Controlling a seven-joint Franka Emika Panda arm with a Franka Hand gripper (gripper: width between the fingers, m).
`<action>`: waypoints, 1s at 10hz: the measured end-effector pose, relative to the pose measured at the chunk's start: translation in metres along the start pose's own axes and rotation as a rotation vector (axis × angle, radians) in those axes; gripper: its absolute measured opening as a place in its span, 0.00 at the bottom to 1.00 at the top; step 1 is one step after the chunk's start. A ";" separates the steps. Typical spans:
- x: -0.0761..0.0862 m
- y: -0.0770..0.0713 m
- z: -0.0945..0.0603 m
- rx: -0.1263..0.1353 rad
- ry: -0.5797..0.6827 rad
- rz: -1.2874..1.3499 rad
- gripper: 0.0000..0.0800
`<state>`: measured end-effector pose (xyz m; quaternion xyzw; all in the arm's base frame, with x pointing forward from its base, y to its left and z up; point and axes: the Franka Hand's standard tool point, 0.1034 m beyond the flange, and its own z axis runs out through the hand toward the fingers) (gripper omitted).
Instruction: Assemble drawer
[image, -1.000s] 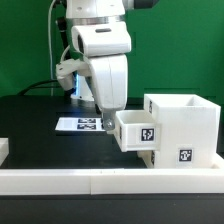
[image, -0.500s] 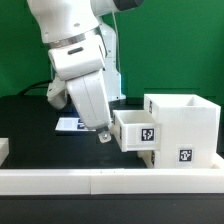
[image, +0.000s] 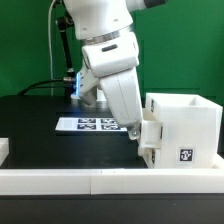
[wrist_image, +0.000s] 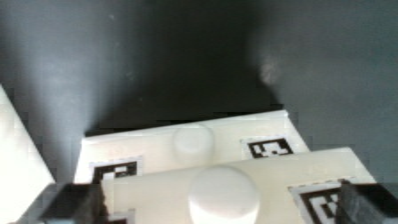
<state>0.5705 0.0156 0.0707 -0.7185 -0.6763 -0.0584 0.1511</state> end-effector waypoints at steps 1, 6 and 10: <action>0.002 0.001 -0.001 -0.006 -0.025 0.008 0.81; -0.003 0.003 -0.001 -0.014 -0.061 -0.001 0.81; -0.005 0.003 0.000 -0.007 -0.059 -0.084 0.81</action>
Offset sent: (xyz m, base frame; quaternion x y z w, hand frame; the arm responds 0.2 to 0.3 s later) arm -0.0028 0.0166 0.0038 0.0160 0.0258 0.0095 0.9995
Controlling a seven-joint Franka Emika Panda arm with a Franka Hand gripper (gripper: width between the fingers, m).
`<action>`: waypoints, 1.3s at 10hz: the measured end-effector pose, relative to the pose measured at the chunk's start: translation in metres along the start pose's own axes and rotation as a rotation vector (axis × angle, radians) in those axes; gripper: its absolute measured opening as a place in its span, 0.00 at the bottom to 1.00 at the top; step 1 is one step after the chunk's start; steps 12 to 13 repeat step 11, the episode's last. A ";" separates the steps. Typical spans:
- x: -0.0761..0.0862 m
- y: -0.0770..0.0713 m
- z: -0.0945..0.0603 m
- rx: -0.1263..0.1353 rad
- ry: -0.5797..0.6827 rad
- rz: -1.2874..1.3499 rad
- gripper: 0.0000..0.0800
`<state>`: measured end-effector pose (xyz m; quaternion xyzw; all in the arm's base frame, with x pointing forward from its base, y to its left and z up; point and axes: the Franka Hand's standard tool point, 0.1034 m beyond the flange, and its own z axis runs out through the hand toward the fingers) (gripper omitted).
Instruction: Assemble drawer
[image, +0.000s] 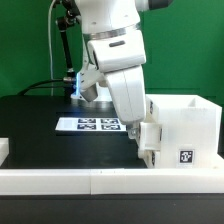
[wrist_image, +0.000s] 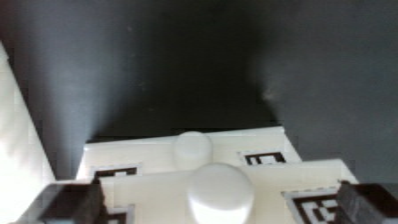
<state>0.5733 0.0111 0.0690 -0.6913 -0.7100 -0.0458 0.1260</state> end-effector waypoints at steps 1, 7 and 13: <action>0.002 0.001 0.000 0.001 -0.002 0.007 0.81; 0.006 -0.001 0.000 0.018 -0.014 0.010 0.81; -0.036 -0.010 -0.007 0.032 -0.026 0.024 0.81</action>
Offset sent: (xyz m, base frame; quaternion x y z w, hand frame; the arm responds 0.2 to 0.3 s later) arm 0.0069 0.0498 0.0077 0.0098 0.0144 0.0389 0.9991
